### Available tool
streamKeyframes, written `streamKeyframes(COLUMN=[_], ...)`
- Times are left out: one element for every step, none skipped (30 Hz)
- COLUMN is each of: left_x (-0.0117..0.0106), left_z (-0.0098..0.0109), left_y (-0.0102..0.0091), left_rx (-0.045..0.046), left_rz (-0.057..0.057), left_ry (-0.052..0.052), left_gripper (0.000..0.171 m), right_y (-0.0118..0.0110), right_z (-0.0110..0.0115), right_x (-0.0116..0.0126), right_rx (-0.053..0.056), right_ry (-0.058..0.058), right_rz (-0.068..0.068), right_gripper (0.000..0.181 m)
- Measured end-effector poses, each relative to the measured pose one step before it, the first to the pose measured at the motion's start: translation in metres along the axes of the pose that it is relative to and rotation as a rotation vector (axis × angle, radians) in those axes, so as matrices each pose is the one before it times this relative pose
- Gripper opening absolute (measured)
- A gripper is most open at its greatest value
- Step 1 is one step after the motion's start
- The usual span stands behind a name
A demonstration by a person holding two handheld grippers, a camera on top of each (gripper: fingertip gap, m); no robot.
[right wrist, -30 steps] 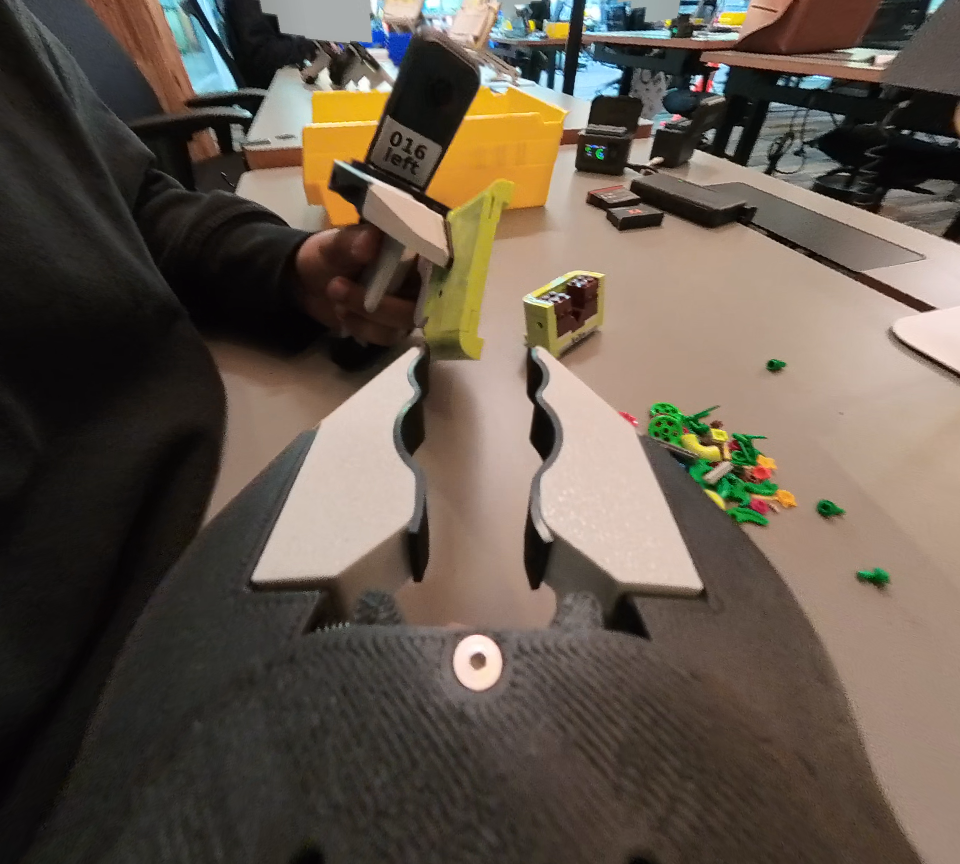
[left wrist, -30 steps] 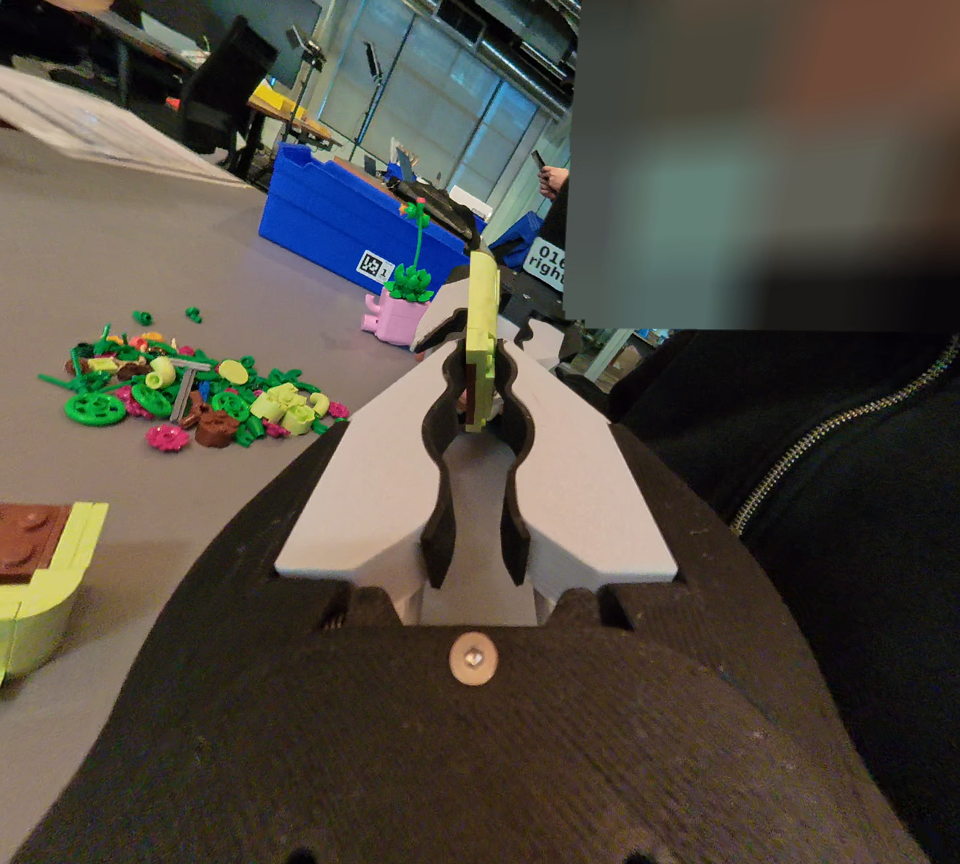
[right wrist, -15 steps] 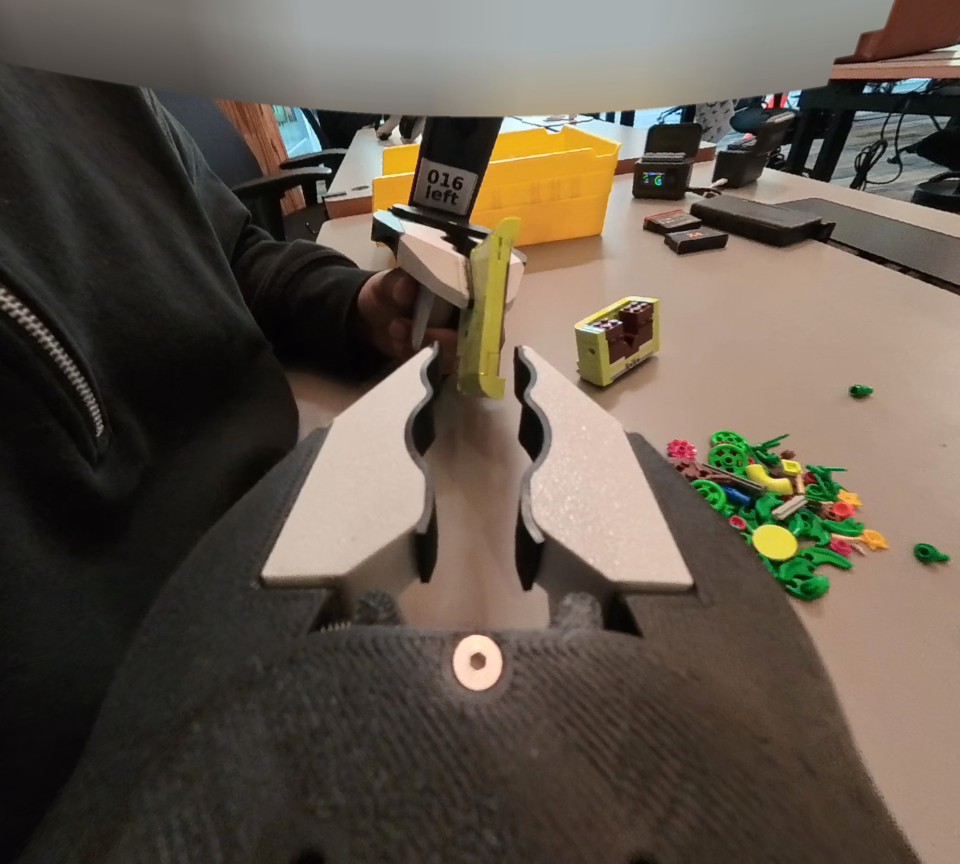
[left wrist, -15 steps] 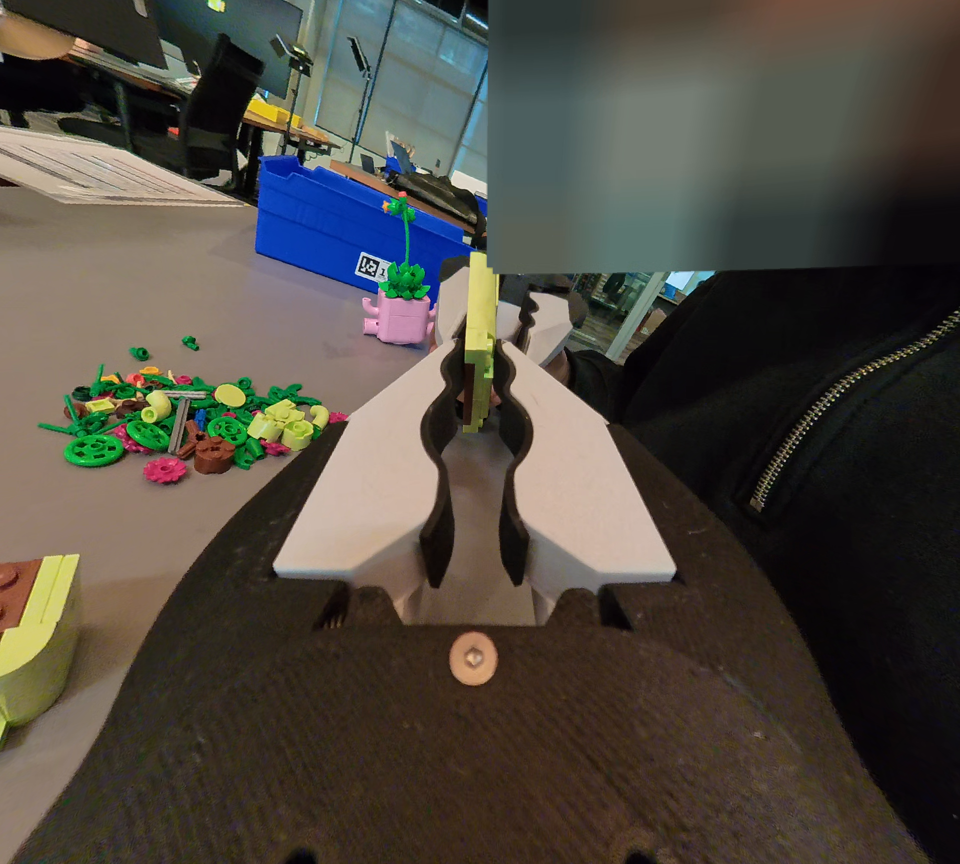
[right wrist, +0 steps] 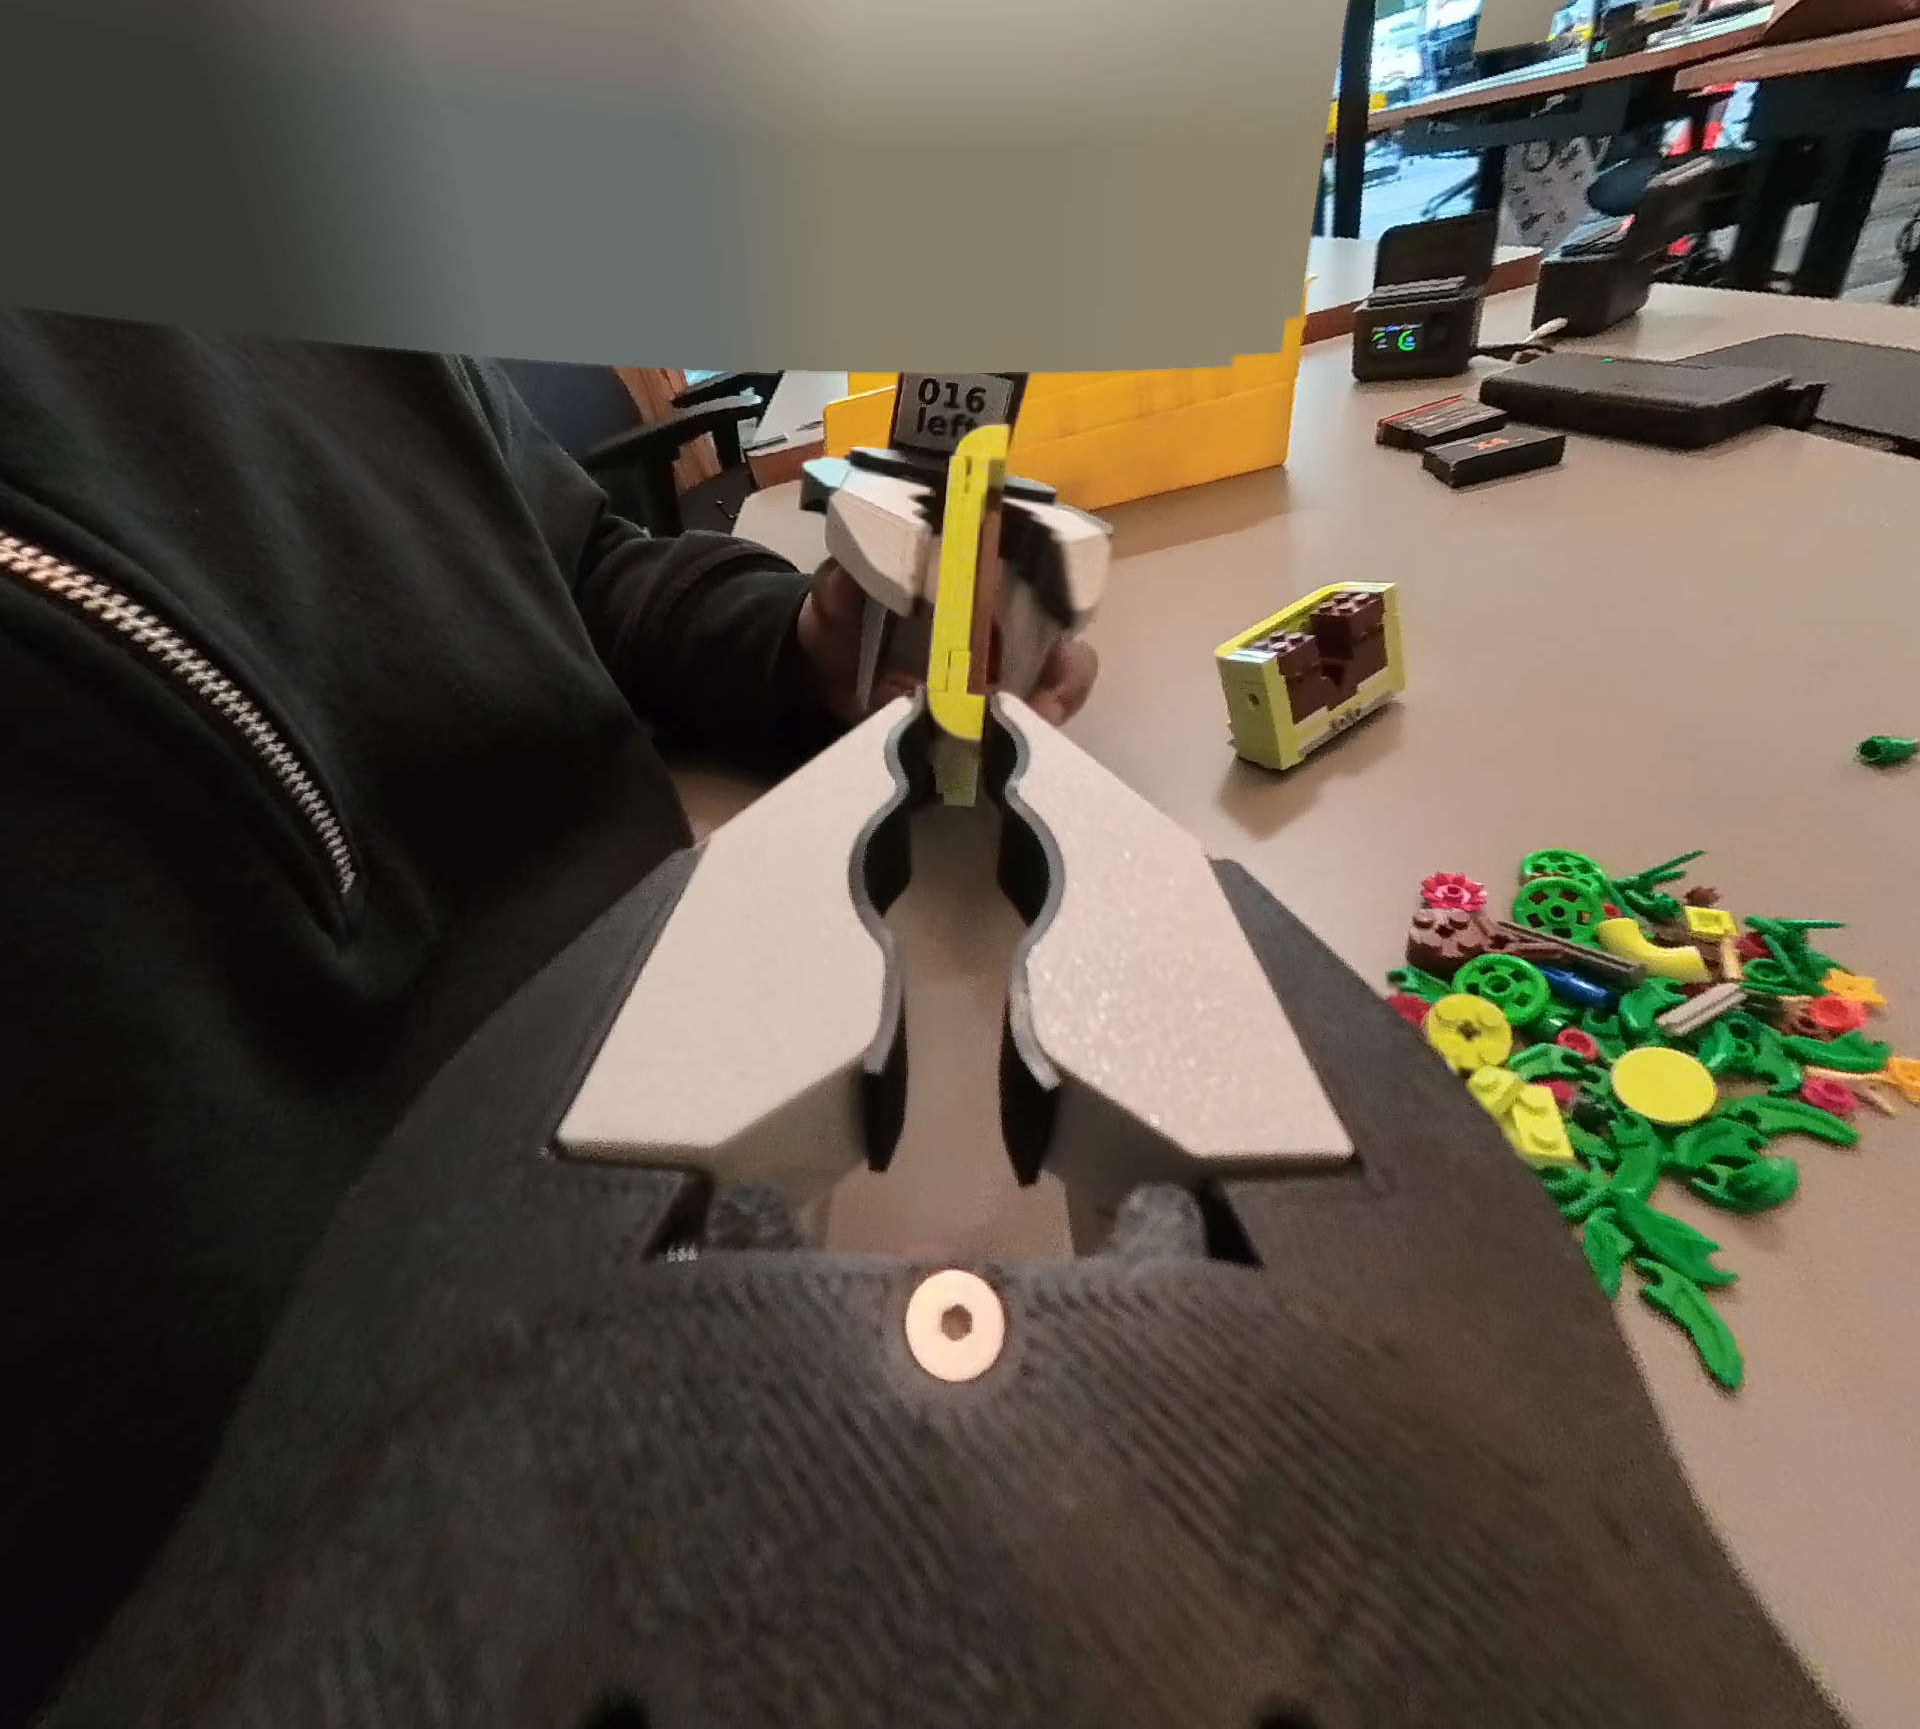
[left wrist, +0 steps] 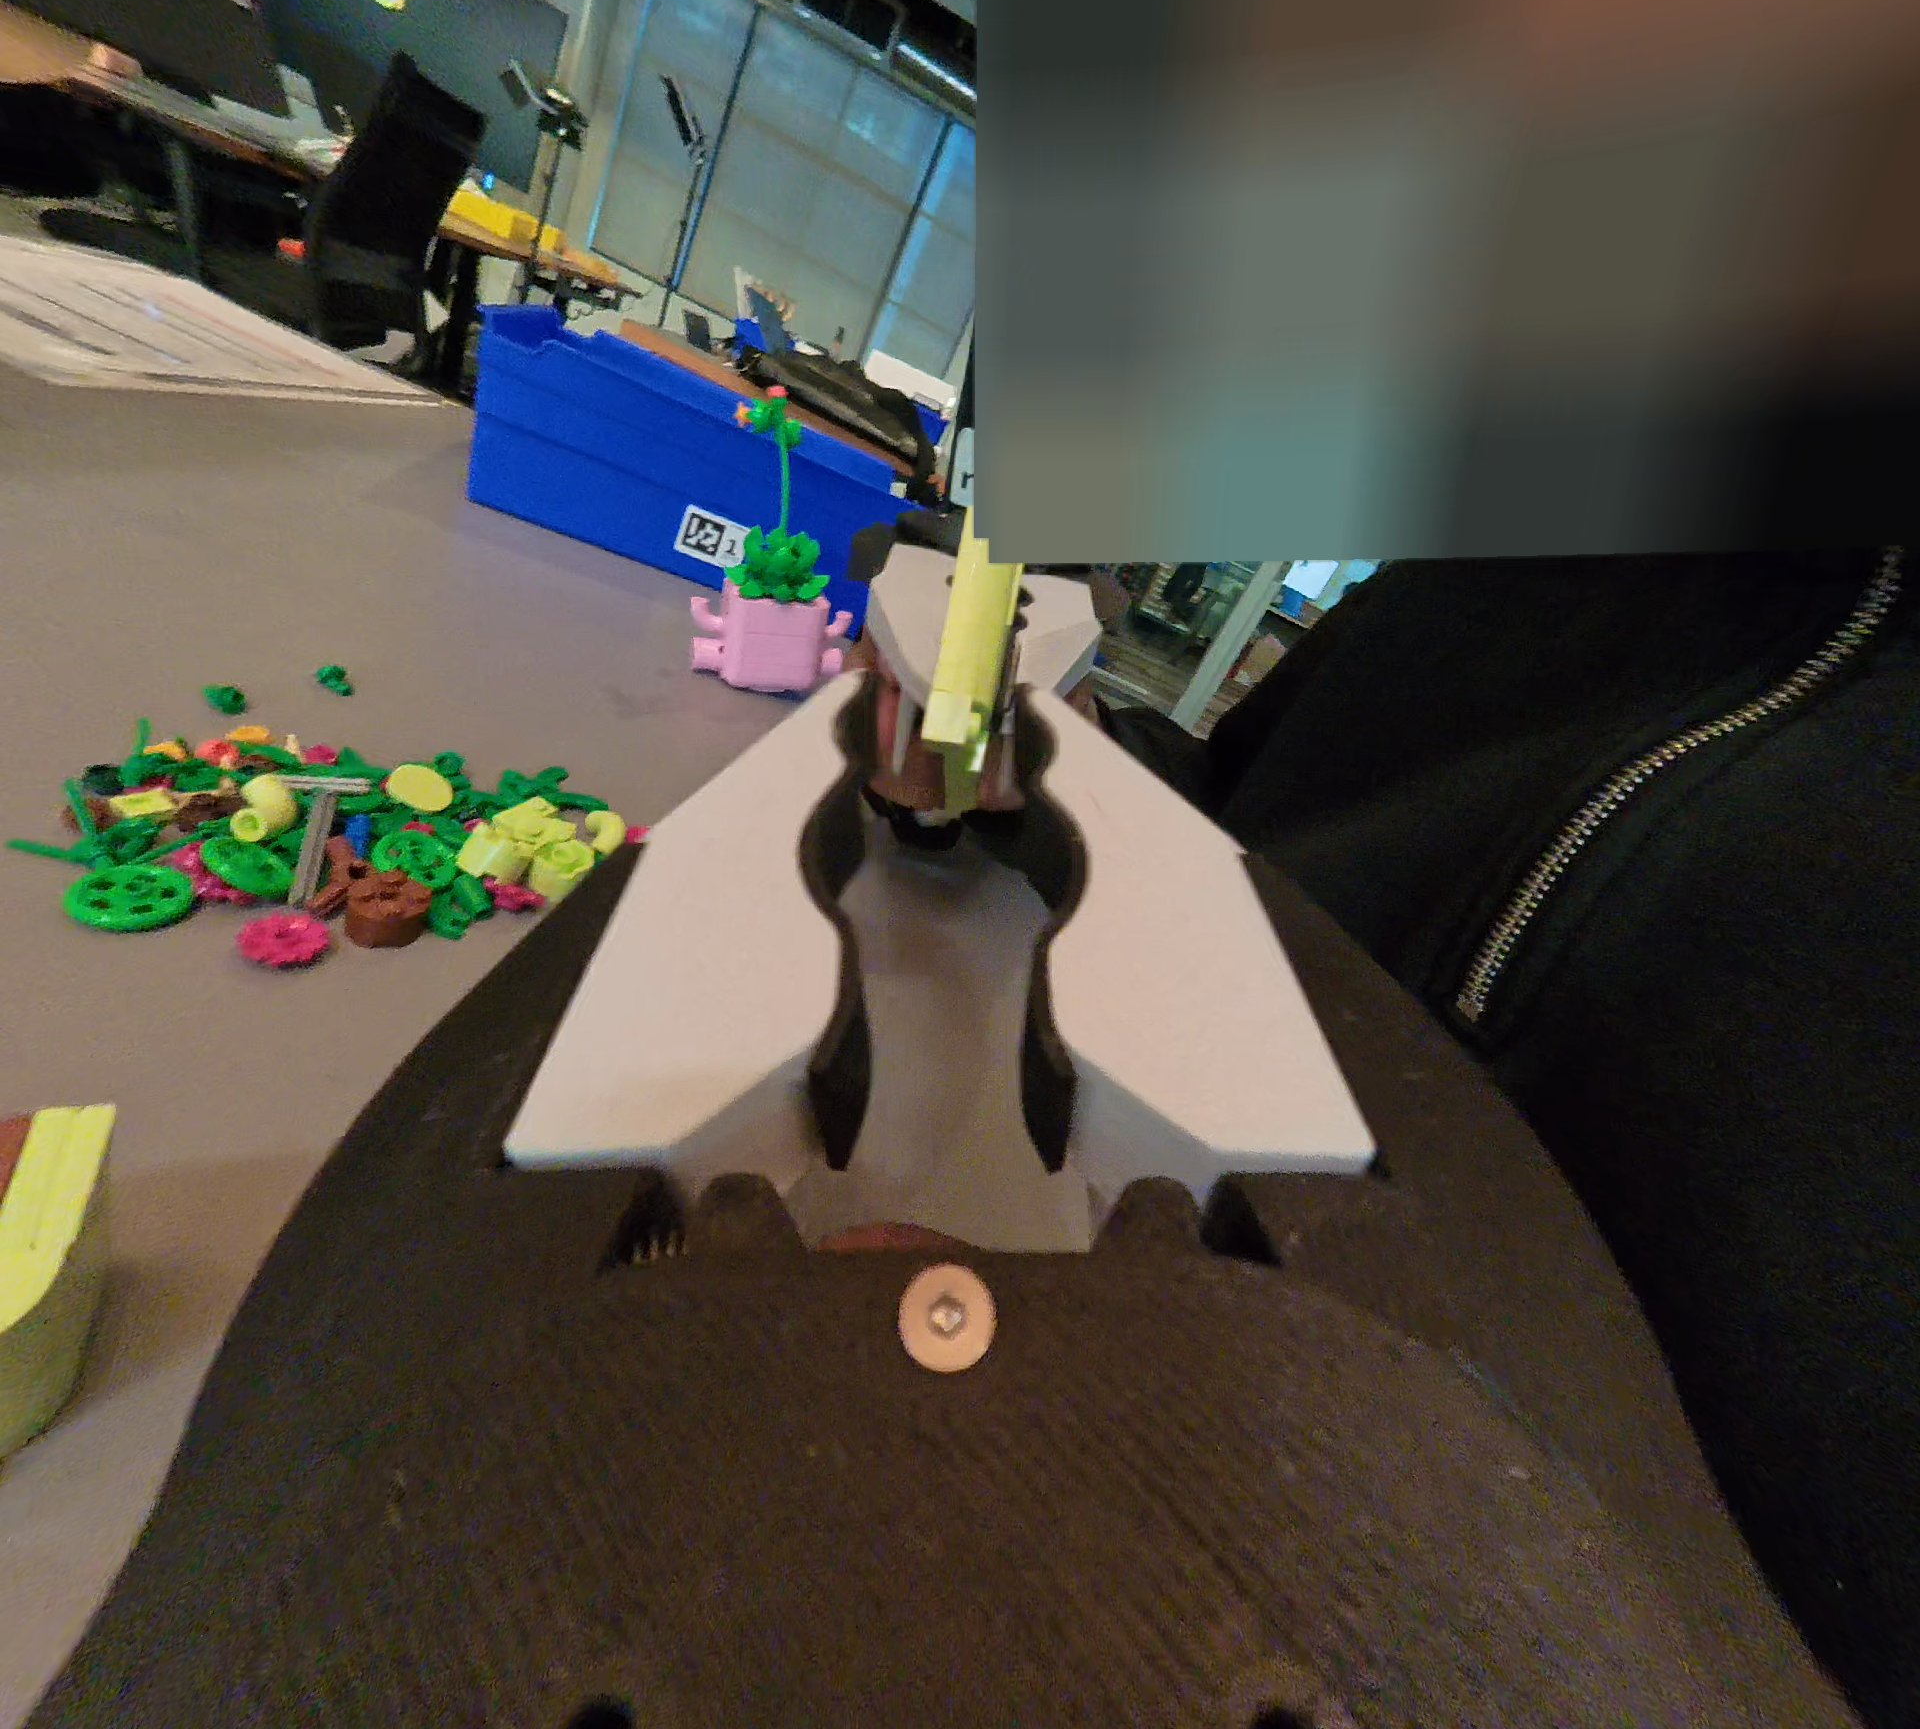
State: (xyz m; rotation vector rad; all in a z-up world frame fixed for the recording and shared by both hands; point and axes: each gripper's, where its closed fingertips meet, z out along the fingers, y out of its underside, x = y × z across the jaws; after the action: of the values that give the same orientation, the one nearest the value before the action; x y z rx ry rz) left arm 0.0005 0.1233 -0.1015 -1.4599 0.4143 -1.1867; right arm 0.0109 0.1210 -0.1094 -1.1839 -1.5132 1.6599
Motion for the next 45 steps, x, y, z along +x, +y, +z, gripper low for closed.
streamKeyframes(left_x=[-0.00265,-0.00392,-0.00275,-0.00225,-0.00176,0.00009,0.00136,0.00137,0.00248,0.00383,0.00384,0.00329,0.00251,0.00233,0.00243,0.00185,0.00115,0.00031,0.00049,0.00082,0.00100,0.00159,0.00163,0.00157,0.00253,0.00034,-0.00082,-0.00061,-0.00025,-0.00005,0.00016,0.00040,0.00064,0.00033,-0.00019,0.00003,0.00020,0.00022,0.00059,0.00036,-0.00012,0.00004,0.00008,0.00041,0.00053], left_z=[-0.00154,-0.00180,-0.00196,-0.00161,-0.00113,-0.00037,0.00040,0.00108,0.00166,0.00188,0.00224,0.00209,0.00174,0.00125,0.00079,0.00063,0.00045,0.00056,0.00046,0.00061,0.00087,0.00097,0.00098,0.00081,0.00074,0.00068,0.00024,-0.00021,-0.00021,-0.00002,0.00006,0.00006,0.00003,0.00004,0.00003,0.00025,0.00052,0.00077,0.00062,0.00037,0.00026,0.00001,0.00010,0.00003,0.00020], left_y=[-0.00032,-0.00005,0.00015,0.00093,0.00189,0.00220,0.00281,0.00395,0.00433,0.00407,0.00362,0.00330,0.00307,0.00270,0.00228,0.00211,0.00173,0.00130,0.00130,0.00149,0.00152,0.00196,0.00186,0.00160,0.00197,0.00105,0.00024,-0.00021,0.00011,0.00002,0.00003,0.00002,0.00019,0.00005,0.00012,0.00107,0.00182,0.00229,0.00176,0.00115,0.00057,0.00023,-0.00002,0.00041,0.00055], left_rx=[-0.00722,-0.01232,-0.01502,-0.02055,-0.02596,-0.02719,-0.03005,-0.03518,-0.03684,-0.03304,-0.02962,-0.02728,-0.02471,-0.02135,-0.01803,-0.01558,-0.01299,-0.00979,-0.00974,-0.01098,-0.01213,-0.01472,-0.01414,-0.01248,-0.01392,-0.00830,-0.00201,0.00196,0.00013,0.00008,-0.00041,-0.00034,-0.00085,-0.00055,-0.00115,-0.00675,-0.01289,-0.01561,-0.01226,-0.00738,-0.00456,-0.00118,-0.00032,-0.00190,-0.00410], left_rz=[0.0125,0.0250,0.0411,0.0548,0.0653,0.0699,0.0689,0.0600,0.0483,0.0334,0.0195,0.0115,0.0059,0.0018,-0.0017,-0.0040,-0.0031,-0.0012,0.0010,0.0018,0.0015,0.0031,0.0032,0.0048,0.0059,0.0012,-0.0025,-0.0045,-0.0059,-0.0056,-0.0033,-0.0012,-0.0008,-0.0018,-0.0036,-0.0062,-0.0072,-0.0070,-0.0038,-0.0015,-0.0017,-0.0006,-0.0001,0.0001,0.0002], left_ry=[-0.0194,-0.0310,-0.0304,-0.0337,-0.0358,-0.0279,-0.0194,-0.0177,-0.0080,0.0041,0.0084,0.0096,0.0097,0.0111,0.0144,0.0114,0.0073,0.0012,0.0014,0.0038,0.0049,0.0086,0.0076,0.0078,0.0137,0.0004,-0.0046,-0.0014,0.0026,0.0039,0.0043,0.0044,0.0048,0.0037,0.0006,0.0036,0.0053,0.0056,0.0063,0.0035,-0.0009,0.0006,0.0007,0.0026,0.0036], left_gripper=[0.034,0.041,0.046,0.049,0.051,0.051,0.051,0.051,0.050,0.048,0.046,0.045,0.044,0.044,0.043,0.043,0.041,0.037,0.035,0.032,0.027,0.024,0.020,0.011,0.006,0.004,0.004,0.004,0.004,0.004,0.004,0.003,0.003,0.003,0.003,0.003,0.003,0.002,0.002,0.002,0.003,0.003,0.003,0.003,0.003], right_y=[-0.00028,0.00125,0.00249,0.00386,0.00575,0.00793,0.00940,0.00933,0.00805,0.00604,0.00366,0.00185,0.00121,0.00060,-0.00019,-0.00110,-0.00144,-0.00151,-0.00093,0.00000,0.00061,0.00097,0.00086,0.00073,0.00025,-0.00009,-0.00034,-0.00026,-0.00012,-0.00002,0.00004,0.00011,0.00007,0.00001,-0.00006,-0.00028,-0.00041,-0.00073,-0.00106,-0.00117,-0.00106,-0.00053,-0.00002,0.00056,0.00106], right_z=[-0.00187,-0.00134,-0.00059,-0.00004,0.00087,0.00189,0.00269,0.00331,0.00373,0.00375,0.00324,0.00254,0.00159,0.00075,0.00002,-0.00053,-0.00094,-0.00098,-0.00056,0.00000,0.00047,0.00079,0.00085,0.00066,0.00024,-0.00014,-0.00018,-0.00023,0.00002,0.00005,-0.00007,0.00010,-0.00003,-0.00005,0.00002,-0.00020,-0.00039,-0.00064,-0.00085,-0.00104,-0.00107,-0.00052,-0.00008,0.00049,0.00091], right_x=[-0.00048,-0.00056,0.00001,0.00078,0.00125,0.00154,0.00150,0.00116,-0.00010,-0.00174,-0.00259,-0.00253,-0.00142,-0.00062,0.00007,0.00005,-0.00029,-0.00038,-0.00014,-0.00021,-0.00043,-0.00024,-0.00010,0.00020,0.00065,0.00065,0.00047,0.00022,0.00013,0.00004,-0.00011,-0.00032,-0.00042,-0.00034,-0.00063,-0.00034,0.00007,0.00026,0.00042,0.00054,-0.00001,0.00004,0.00019,-0.00029,-0.00096], right_rx=[-0.0016,-0.0127,-0.0205,-0.0280,-0.0391,-0.0523,-0.0603,-0.0595,-0.0515,-0.0384,-0.0230,-0.0104,-0.0065,-0.0048,0.0010,0.0071,0.0106,0.0108,0.0067,0.0000,-0.0049,-0.0071,-0.0071,-0.0055,-0.0020,0.0012,0.0022,0.0018,0.0009,0.0001,-0.0003,-0.0007,-0.0008,0.0000,0.0007,0.0017,0.0036,0.0059,0.0081,0.0093,0.0083,0.0047,0.0002,-0.0042,-0.0081], right_ry=[-0.0126,-0.0100,-0.0027,0.0053,0.0096,0.0116,0.0145,0.0150,0.0086,-0.0024,-0.0123,-0.0151,-0.0117,-0.0075,-0.0049,-0.0039,-0.0043,-0.0035,-0.0013,-0.0016,-0.0015,0.0011,0.0030,0.0045,0.0060,0.0040,0.0013,0.0000,0.0004,0.0008,-0.0012,-0.0033,-0.0036,-0.0031,-0.0042,-0.0018,0.0014,0.0002,0.0000,-0.0004,-0.0041,-0.0027,0.0009,-0.0002,-0.0018], right_rz=[0.0115,0.0080,0.0001,-0.0081,-0.0111,-0.0129,-0.0183,-0.0240,-0.0240,-0.0168,-0.0063,0.0018,0.0038,0.0039,0.0053,0.0048,0.0018,-0.0007,-0.0006,-0.0003,-0.0016,-0.0036,-0.0045,-0.0035,-0.0007,0.0017,0.0031,0.0021,0.0002,-0.0002,0.0004,0.0009,0.0008,-0.0001,-0.0012,-0.0012,-0.0002,0.0012,0.0039,0.0057,0.0047,0.0035,0.0015,-0.0030,-0.0072], right_gripper=[0.008,0.008,0.008,0.008,0.008,0.008,0.008,0.008,0.008,0.008,0.008,0.008,0.008,0.008,0.008,0.008,0.008,0.008,0.008,0.008,0.008,0.008,0.008,0.008,0.008,0.008,0.008,0.008,0.008,0.008,0.008,0.008,0.008,0.009,0.012,0.013,0.014,0.015,0.015,0.013,0.011,0.009,0.009,0.009,0.012])
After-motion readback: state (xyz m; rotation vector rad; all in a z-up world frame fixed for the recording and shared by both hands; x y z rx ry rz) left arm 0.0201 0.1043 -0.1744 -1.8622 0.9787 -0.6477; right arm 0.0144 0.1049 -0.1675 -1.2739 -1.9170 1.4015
